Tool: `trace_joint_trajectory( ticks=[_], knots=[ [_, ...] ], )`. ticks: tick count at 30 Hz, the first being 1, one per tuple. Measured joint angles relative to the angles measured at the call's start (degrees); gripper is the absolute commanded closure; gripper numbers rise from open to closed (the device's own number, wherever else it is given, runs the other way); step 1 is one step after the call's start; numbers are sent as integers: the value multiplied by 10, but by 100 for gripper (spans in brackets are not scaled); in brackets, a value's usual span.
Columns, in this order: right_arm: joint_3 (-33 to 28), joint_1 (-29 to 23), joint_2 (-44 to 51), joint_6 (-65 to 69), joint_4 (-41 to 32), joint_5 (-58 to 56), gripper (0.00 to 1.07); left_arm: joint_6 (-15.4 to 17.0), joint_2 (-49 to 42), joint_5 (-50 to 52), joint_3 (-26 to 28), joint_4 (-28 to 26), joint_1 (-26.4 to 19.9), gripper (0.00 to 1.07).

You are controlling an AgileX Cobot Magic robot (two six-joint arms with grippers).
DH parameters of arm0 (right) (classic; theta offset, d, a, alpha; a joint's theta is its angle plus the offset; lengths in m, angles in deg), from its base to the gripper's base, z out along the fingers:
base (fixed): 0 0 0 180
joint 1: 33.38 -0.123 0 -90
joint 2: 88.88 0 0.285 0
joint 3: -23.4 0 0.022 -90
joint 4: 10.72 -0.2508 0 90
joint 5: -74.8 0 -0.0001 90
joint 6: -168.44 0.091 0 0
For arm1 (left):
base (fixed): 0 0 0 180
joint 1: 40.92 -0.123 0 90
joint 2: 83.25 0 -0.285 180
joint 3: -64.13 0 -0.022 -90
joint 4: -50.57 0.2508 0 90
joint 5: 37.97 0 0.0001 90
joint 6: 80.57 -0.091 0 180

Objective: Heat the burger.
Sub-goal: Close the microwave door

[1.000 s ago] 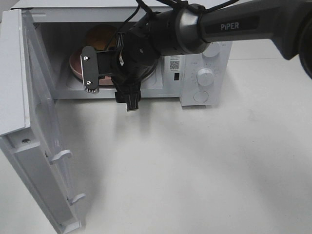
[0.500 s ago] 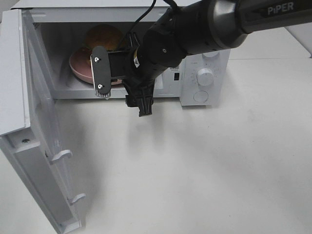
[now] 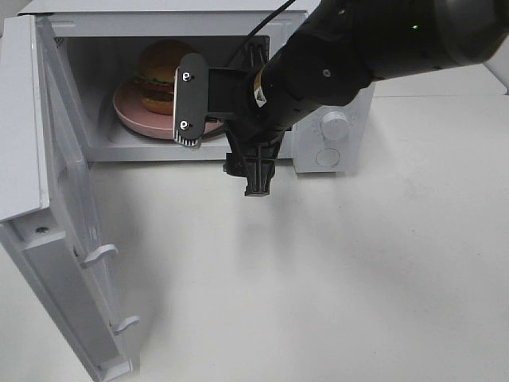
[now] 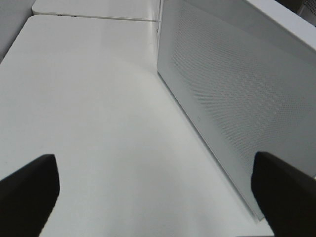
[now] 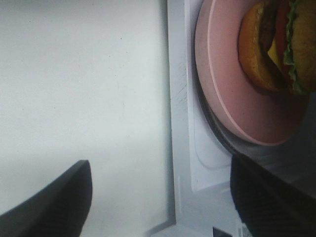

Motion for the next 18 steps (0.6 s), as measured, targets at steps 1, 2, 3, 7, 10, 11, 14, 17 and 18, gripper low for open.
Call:
trace_joint_trajectory(
  ticks=[1, 2, 3, 7, 10, 11, 14, 17, 18],
  knots=[
    [-15, 0, 21, 30, 1, 0, 31, 0, 0, 0, 0, 0, 0, 9],
    [-15, 0, 21, 30, 1, 0, 31, 0, 0, 0, 0, 0, 0, 9],
    [-31, 0, 40, 62, 2, 0, 32, 0, 0, 0, 0, 0, 0, 9],
    [-66, 0, 92, 155, 2, -12, 32, 0, 0, 0, 0, 0, 0, 9],
    [-73, 0, 103, 174, 2, -20, 32, 0, 0, 0, 0, 0, 0, 9],
    [-84, 0, 119, 208, 2, -40, 32, 0, 0, 0, 0, 0, 0, 9],
    [-100, 0, 141, 257, 2, -80, 32, 0, 0, 0, 0, 0, 0, 9],
    [-117, 0, 164, 301, 2, -121, 32, 0, 0, 0, 0, 0, 0, 9],
    [-127, 0, 181, 331, 2, -153, 32, 0, 0, 0, 0, 0, 0, 9]
  ],
)
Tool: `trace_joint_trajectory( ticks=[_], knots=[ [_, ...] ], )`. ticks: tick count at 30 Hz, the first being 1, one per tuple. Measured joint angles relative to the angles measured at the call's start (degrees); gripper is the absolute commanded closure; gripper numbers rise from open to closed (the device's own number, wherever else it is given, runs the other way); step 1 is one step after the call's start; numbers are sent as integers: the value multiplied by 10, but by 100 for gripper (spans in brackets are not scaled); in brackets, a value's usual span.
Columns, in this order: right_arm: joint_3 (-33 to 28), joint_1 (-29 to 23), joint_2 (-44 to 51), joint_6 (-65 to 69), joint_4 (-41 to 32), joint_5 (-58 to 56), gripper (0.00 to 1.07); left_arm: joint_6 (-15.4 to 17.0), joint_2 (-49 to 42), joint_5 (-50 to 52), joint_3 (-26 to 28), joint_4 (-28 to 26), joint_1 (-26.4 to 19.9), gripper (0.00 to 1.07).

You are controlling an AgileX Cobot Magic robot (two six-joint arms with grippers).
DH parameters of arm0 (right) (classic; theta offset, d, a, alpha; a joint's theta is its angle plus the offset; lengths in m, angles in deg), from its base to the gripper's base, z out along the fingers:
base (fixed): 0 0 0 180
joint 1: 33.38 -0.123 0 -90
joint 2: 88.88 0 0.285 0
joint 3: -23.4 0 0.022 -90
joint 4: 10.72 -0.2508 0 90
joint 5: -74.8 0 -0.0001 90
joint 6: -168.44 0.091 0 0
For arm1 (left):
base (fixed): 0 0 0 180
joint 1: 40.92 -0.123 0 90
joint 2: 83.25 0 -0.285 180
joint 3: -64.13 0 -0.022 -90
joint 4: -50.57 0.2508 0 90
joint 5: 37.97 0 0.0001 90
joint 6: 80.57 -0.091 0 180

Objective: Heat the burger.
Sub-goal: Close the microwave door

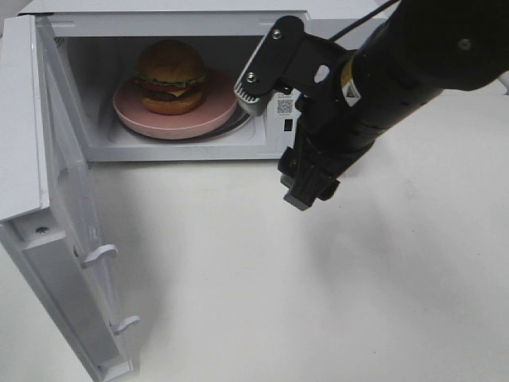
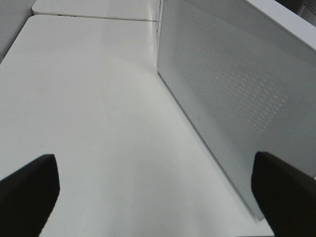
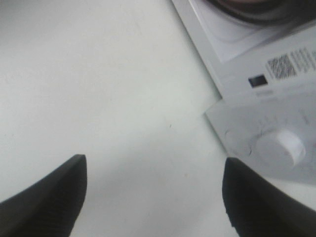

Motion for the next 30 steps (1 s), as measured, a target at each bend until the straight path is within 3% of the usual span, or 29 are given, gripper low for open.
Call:
trace_joint_trajectory(
  ticks=[6, 11, 30],
  knots=[
    [-21, 0, 33, 56, 0, -61, 32, 0, 0, 0, 0, 0, 0, 9],
    [-49, 0, 93, 105, -15, -177, 32, 0, 0, 0, 0, 0, 0, 9],
    [-50, 0, 239, 123, -68, -286, 32, 0, 0, 0, 0, 0, 0, 9]
  ],
)
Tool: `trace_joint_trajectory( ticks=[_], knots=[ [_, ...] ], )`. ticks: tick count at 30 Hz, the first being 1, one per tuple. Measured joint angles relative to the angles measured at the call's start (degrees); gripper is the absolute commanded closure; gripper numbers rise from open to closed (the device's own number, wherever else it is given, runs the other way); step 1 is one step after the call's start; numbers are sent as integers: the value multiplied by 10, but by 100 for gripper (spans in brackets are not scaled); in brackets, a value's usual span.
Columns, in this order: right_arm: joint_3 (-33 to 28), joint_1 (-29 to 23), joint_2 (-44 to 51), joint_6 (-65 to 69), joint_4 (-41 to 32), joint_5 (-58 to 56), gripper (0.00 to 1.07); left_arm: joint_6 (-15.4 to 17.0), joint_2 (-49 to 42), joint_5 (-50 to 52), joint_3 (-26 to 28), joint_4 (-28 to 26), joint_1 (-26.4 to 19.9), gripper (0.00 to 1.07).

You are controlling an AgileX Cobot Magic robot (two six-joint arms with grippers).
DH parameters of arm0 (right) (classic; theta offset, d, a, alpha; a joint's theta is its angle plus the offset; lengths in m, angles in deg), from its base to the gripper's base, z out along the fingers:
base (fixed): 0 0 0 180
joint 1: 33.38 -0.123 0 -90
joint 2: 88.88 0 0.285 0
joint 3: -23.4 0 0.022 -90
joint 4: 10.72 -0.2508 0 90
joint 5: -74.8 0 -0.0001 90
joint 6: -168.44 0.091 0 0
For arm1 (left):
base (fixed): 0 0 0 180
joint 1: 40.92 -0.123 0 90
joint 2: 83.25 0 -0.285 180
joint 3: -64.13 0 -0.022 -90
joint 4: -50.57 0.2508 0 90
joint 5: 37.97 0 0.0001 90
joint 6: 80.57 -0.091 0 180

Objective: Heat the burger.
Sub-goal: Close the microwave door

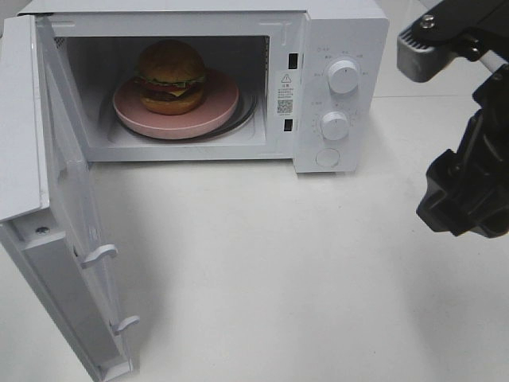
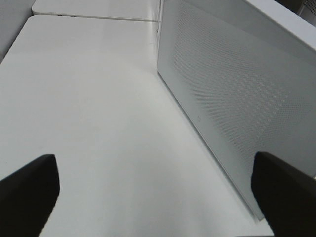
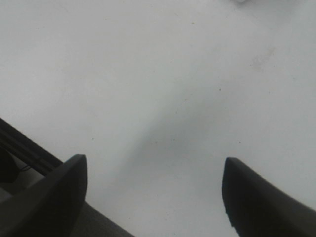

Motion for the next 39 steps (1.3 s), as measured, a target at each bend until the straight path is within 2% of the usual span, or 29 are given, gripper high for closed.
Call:
trace_joint_trajectory(
  ticks=[13, 20, 21, 22, 23, 24, 25, 27, 28, 39],
  knots=[
    [-3, 0, 111, 2, -34, -65, 32, 0, 0, 0, 0, 0, 0, 9],
    [-59, 15, 183, 10, -40, -77, 32, 0, 0, 0, 0, 0, 0, 9],
    [-76, 40, 202, 15, -46, -78, 32, 0, 0, 0, 0, 0, 0, 9],
    [-76, 40, 202, 15, -46, -78, 32, 0, 0, 0, 0, 0, 0, 9],
    [-94, 72, 222, 15, -48, -79, 32, 0, 0, 0, 0, 0, 0, 9],
    [-94, 72, 222, 15, -48, -79, 32, 0, 0, 0, 0, 0, 0, 9],
    [-107, 109, 248, 11, -48, -79, 32, 0, 0, 0, 0, 0, 0, 9],
    [-113, 127, 262, 8, -48, -78, 32, 0, 0, 0, 0, 0, 0, 9],
    [-123, 159, 293, 3, -49, -73, 32, 0, 0, 0, 0, 0, 0, 9],
    [-187, 273, 450, 0, -64, -34, 32, 0, 0, 0, 0, 0, 0, 9]
  ],
)
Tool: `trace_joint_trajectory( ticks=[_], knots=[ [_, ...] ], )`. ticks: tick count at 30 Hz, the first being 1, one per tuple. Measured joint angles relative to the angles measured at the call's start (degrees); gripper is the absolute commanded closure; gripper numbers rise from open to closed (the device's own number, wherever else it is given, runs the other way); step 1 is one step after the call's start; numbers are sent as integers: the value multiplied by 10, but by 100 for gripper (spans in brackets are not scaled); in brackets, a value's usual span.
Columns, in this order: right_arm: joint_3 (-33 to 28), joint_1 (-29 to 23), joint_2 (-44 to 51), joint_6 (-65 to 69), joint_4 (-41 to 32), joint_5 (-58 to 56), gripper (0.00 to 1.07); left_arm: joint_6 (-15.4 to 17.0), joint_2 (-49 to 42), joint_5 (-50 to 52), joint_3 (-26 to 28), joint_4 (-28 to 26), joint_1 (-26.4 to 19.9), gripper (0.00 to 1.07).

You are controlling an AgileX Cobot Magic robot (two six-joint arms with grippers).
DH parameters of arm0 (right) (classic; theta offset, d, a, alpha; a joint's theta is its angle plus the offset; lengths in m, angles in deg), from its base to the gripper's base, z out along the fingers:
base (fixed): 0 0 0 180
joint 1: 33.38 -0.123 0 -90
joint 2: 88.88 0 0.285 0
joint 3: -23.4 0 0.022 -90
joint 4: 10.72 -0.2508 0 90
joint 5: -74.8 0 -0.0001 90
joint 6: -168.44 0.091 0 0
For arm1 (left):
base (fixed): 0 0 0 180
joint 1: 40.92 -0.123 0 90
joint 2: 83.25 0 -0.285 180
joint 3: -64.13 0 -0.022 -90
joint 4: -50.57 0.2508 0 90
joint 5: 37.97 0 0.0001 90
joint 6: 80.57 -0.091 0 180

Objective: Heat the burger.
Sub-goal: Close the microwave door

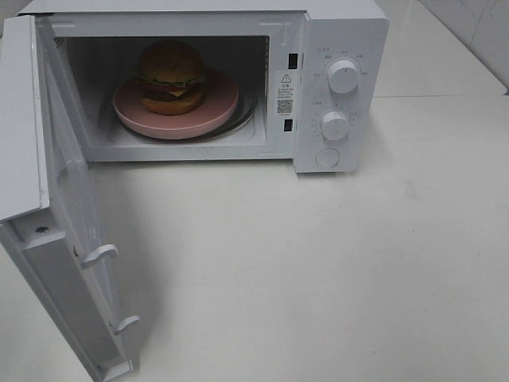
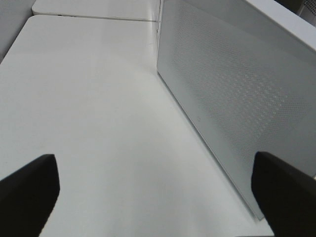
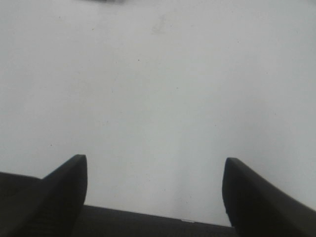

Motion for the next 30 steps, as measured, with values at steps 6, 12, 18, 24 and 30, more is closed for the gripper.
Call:
trace_joint_trajectory(
  ticks=[6, 12, 18, 24, 30],
  knots=[
    [-41, 56, 83, -13, -27, 27, 32, 0, 0, 0, 0, 0, 0, 9],
    [-61, 101, 172, -15, -45, 42, 32, 0, 0, 0, 0, 0, 0, 9],
    [-61, 103, 209, -15, -45, 43, 32, 0, 0, 0, 0, 0, 0, 9],
    [-61, 103, 209, -15, -45, 43, 32, 0, 0, 0, 0, 0, 0, 9],
    [-61, 103, 209, -15, -45, 43, 32, 0, 0, 0, 0, 0, 0, 9]
  ],
)
